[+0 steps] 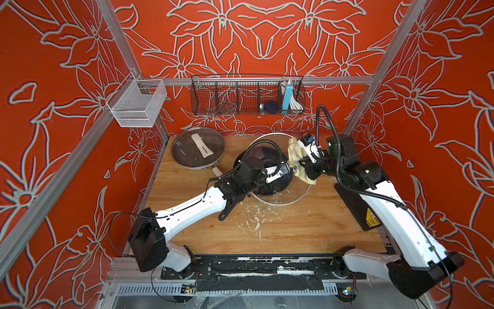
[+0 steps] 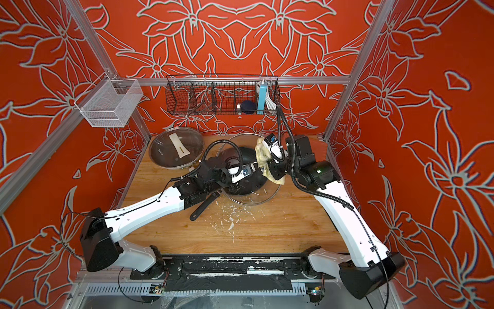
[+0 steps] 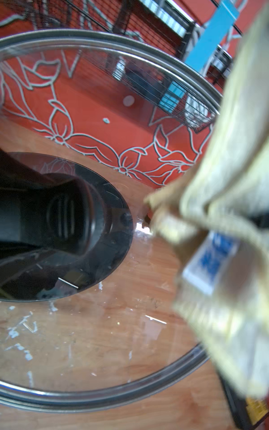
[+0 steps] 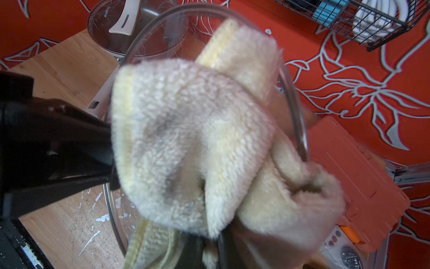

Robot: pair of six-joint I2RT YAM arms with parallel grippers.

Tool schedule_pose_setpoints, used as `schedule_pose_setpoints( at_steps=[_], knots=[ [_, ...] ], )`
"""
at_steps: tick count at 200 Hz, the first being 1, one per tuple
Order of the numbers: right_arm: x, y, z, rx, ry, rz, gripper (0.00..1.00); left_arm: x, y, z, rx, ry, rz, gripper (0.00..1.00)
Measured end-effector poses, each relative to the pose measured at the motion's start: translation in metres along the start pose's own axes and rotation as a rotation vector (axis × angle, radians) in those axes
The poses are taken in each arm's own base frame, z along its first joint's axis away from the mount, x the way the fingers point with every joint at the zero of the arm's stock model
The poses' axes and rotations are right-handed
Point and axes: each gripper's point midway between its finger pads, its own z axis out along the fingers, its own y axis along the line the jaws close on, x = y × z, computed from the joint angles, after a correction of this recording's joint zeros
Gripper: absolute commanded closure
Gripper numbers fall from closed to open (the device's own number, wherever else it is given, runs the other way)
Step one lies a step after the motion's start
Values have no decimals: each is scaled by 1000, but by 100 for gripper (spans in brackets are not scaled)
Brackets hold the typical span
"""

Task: Wipe the pot lid with a cloth
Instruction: Wipe the pot lid.

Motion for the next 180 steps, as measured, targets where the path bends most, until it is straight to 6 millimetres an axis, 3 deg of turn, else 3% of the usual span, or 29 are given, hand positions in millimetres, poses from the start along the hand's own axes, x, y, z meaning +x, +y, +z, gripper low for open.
schedule_pose_setpoints(
  at_steps=[37, 98, 180],
  knots=[
    [13, 10, -5, -34, -1, 32, 100, -16, 23, -3, -95, -30, -244, 100],
    [22, 39, 5, -113, 16, 27, 100, -19, 48, -2, -215, -29, -588, 100],
    [10, 80, 35, -219, 7, -11, 100, -30, 77, -14, -327, -68, -896, 100]
  ],
)
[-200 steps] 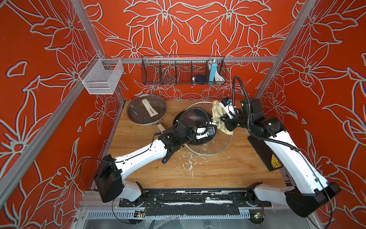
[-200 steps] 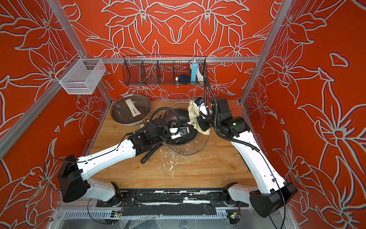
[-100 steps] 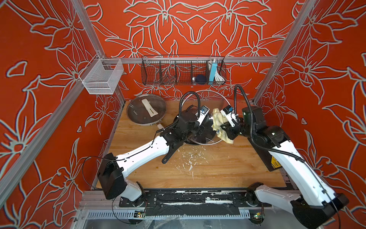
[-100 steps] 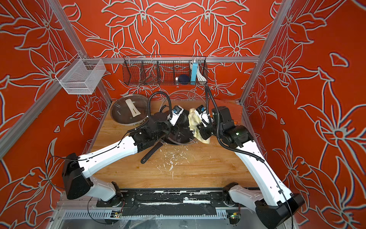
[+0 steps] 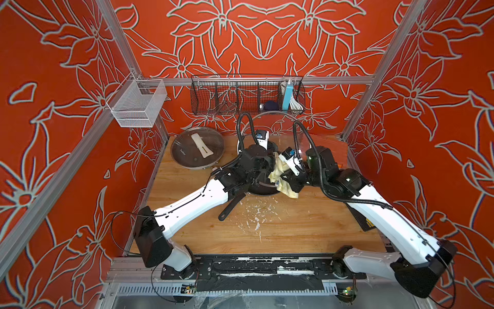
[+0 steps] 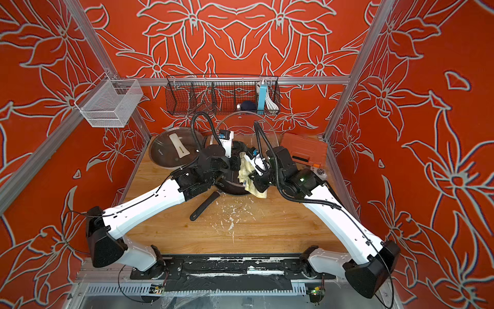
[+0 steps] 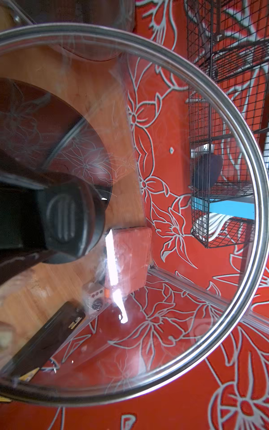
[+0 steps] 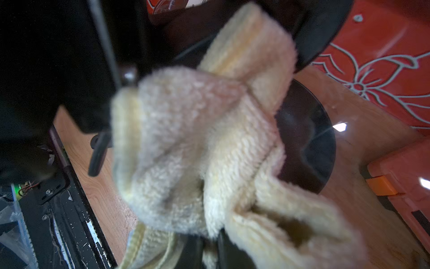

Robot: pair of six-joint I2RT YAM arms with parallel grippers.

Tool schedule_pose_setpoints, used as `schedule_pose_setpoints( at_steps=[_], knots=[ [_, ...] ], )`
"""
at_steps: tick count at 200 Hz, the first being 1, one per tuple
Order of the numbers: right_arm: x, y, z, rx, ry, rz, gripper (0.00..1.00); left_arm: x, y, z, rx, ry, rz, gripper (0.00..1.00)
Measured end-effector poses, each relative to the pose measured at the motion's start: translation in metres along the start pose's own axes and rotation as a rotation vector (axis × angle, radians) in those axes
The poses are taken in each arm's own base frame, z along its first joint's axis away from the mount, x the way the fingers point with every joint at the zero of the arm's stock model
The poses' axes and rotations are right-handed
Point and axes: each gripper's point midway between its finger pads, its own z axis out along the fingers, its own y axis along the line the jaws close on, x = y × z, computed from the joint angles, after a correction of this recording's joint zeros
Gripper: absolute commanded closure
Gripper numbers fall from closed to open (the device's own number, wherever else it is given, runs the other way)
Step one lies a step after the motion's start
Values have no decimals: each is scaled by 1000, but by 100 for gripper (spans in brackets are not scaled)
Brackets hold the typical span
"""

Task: Wipe the pot lid with a cloth
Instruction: Wipe the pot lid.

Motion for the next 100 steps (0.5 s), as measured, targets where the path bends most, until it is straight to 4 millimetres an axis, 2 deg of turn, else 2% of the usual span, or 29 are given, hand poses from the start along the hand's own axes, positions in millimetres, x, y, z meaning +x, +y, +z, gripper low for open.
schedule_pose_setpoints(
  at_steps=[41, 65, 100],
  knots=[
    [1, -8, -7, 42, -1, -7, 100, 1, -1, 2, 6, -8, 6, 100],
    [3, -23, -21, 97, -12, 7, 100, 3, -6, 4, 35, -26, 125, 100],
    [2, -51, -37, 185, -25, 42, 100, 19, -14, 8, 96, -29, 340, 100]
  ],
)
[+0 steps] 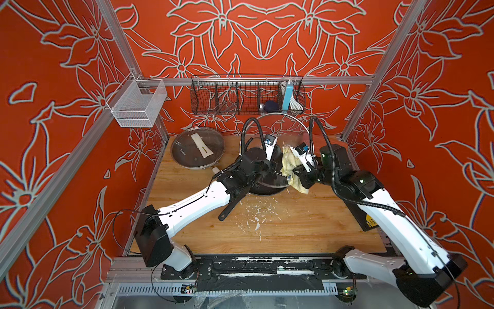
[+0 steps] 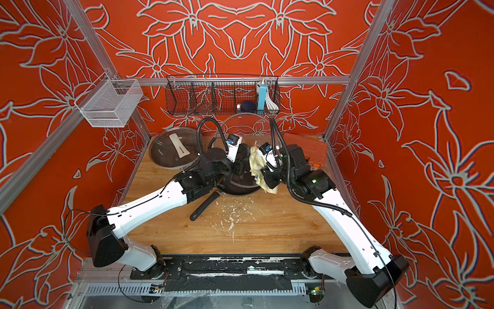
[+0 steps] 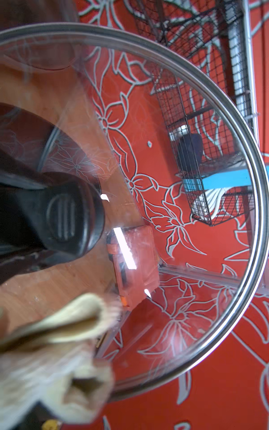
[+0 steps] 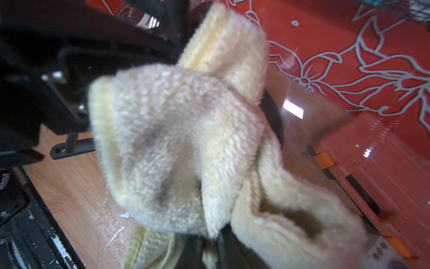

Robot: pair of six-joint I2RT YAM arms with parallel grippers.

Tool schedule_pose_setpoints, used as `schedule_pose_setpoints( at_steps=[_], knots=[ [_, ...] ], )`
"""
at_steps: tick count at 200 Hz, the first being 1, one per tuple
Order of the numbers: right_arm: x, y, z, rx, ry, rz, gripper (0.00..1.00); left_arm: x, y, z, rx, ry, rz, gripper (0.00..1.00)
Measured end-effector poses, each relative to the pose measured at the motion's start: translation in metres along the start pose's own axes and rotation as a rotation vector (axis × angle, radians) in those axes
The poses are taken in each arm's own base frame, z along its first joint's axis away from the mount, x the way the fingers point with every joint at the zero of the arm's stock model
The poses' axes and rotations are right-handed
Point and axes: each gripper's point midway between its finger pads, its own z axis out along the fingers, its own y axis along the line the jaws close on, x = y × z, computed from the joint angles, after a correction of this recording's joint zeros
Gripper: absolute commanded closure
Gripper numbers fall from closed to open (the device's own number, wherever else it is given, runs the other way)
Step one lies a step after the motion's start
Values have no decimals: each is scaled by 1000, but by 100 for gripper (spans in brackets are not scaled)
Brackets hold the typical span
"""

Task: Wipe the pot lid with a cloth
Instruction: Wipe the pot lid.

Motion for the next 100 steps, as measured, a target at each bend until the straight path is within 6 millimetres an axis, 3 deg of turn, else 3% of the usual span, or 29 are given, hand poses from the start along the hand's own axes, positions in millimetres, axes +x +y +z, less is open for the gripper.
schedule_pose_setpoints(
  at_steps=[24, 62, 100],
  knots=[
    [-8, -16, -6, 48, -15, 7, 100, 18, -16, 2, 87, 10, 186, 100],
    [-39, -30, -14, 89, -68, -18, 100, 45, -40, -1, 237, 15, 507, 100],
    [-61, -30, 3, 49, -78, -57, 100, 58, -56, -12, 354, -12, 774, 100]
  ],
)
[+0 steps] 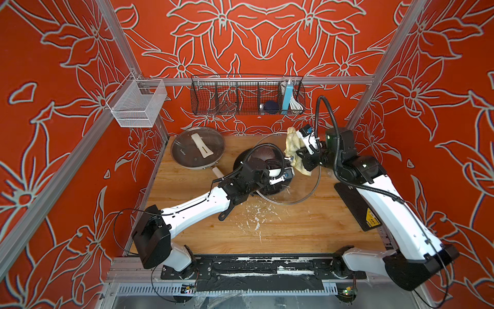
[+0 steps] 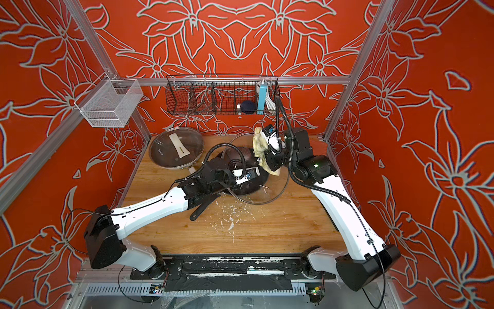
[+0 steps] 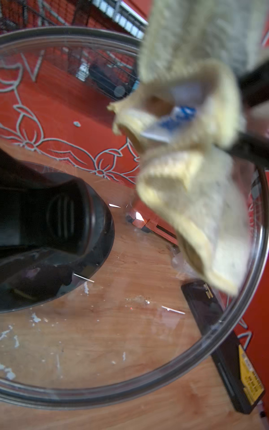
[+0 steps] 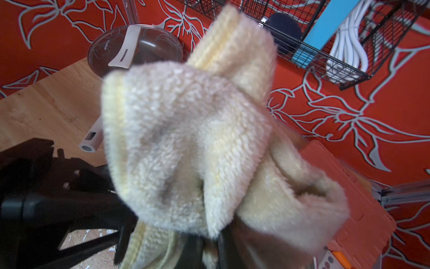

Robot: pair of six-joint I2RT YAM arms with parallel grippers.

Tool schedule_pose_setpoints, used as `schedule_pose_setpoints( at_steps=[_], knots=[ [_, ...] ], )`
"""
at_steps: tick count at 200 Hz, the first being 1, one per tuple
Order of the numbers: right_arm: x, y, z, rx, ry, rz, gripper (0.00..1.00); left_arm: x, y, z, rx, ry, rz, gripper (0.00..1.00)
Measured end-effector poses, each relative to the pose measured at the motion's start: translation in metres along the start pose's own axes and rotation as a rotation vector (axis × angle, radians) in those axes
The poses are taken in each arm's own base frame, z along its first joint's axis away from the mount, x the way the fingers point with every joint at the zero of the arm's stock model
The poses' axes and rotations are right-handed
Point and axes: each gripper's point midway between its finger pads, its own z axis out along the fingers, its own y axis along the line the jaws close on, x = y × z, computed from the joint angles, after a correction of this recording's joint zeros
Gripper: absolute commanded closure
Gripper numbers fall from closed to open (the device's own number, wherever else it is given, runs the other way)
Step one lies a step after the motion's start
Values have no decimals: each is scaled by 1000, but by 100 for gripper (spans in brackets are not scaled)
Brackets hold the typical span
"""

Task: Wipe the pot lid with a cloth
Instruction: Wipe the pot lid.

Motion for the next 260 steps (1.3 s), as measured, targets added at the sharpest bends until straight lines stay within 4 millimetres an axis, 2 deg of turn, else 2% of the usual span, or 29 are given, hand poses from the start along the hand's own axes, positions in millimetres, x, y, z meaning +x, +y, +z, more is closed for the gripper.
schedule_pose_setpoints(
  at_steps=[43, 97, 114, 132, 155, 174, 216, 260],
  knots=[
    [-7, 18, 32, -95, 20, -33, 100, 4, -17, -3, 86, -1, 171, 100],
    [-7, 59, 72, -208, 59, -81, 100, 9, -29, -5, 145, 0, 262, 100],
    [-5, 68, 79, -229, 67, -88, 100, 8, -30, -5, 149, -4, 275, 100],
    [-5, 68, 81, -225, 70, -89, 100, 8, -30, -5, 149, -5, 275, 100],
    [-9, 59, 77, -199, 59, -80, 100, 7, -26, -4, 128, 3, 228, 100],
    [-14, 42, 68, -157, 36, -49, 100, 9, -19, -4, 95, 25, 159, 100],
    [-10, -3, 24, -23, -21, 38, 100, 7, 0, -7, 33, 76, 17, 100],
    [3, -23, -9, 73, -41, 99, 100, 4, 28, -18, -53, 149, -194, 100]
  ],
)
